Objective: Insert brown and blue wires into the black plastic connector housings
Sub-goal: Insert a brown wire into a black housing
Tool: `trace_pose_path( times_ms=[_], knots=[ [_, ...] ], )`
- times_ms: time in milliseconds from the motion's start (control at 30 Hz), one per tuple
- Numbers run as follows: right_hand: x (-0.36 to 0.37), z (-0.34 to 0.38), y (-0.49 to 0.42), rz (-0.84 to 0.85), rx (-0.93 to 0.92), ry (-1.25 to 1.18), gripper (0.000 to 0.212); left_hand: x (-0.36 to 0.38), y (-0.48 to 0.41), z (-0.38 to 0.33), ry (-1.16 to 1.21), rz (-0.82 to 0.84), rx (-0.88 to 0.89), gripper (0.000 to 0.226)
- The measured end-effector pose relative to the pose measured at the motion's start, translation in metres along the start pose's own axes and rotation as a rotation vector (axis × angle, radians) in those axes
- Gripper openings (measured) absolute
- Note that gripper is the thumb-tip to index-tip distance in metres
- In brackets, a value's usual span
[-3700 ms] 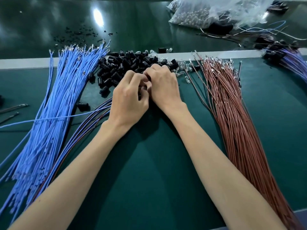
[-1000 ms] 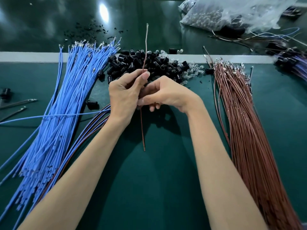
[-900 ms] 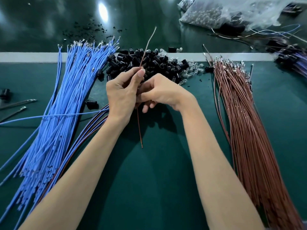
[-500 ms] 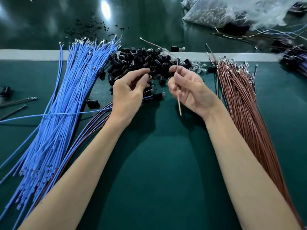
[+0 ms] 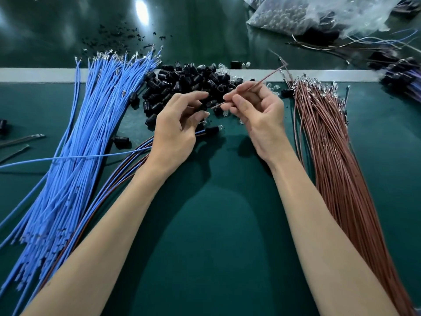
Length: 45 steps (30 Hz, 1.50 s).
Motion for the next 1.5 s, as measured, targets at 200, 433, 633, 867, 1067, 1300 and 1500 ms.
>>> trace_pose_path(
  times_ms=[200,433,633,867,1067,1300,1500],
  knots=[
    [0.0026,-0.0001,0.0007,-0.104,-0.095,0.150,0.009,-0.0009,0.0012,-0.0040,-0.086,0.007,0.026,0.022],
    [0.0044,0.0022,0.0014,-0.065,-0.087,0.157,0.009,0.0006,0.0010,-0.0010,-0.033,-0.032,-0.069,0.030],
    [0.0083,-0.0002,0.0017,-0.014,-0.062,0.180,0.012,0.0015,0.0020,0.0009,0.000,-0.028,-0.055,0.024],
    [0.0044,-0.0016,0.0019,-0.050,-0.083,0.234,0.011,0.0011,0.0021,-0.0049,-0.139,-0.043,0.069,0.025],
    [0.0069,-0.0036,0.0029,0.057,-0.032,0.386,0.010,-0.0002,0.0028,-0.0050,-0.112,-0.042,0.090,0.032],
    [0.0047,-0.0037,0.0020,0.137,0.059,0.258,0.009,-0.0016,0.0044,-0.0034,0.188,-0.030,-0.035,0.022],
    [0.0013,-0.0055,-0.0002,0.137,0.130,0.162,0.012,0.0021,0.0048,-0.0045,0.115,0.034,-0.054,0.015]
  ],
)
Point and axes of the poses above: each hand's wrist, its own y-axis away from the middle knuckle, its own x-axis out of the palm, z = x × y, the point moved 2 cm from there along -y, towards the middle knuckle, and after that the axes turned 2 degrees about z, right-handed, at the moved point
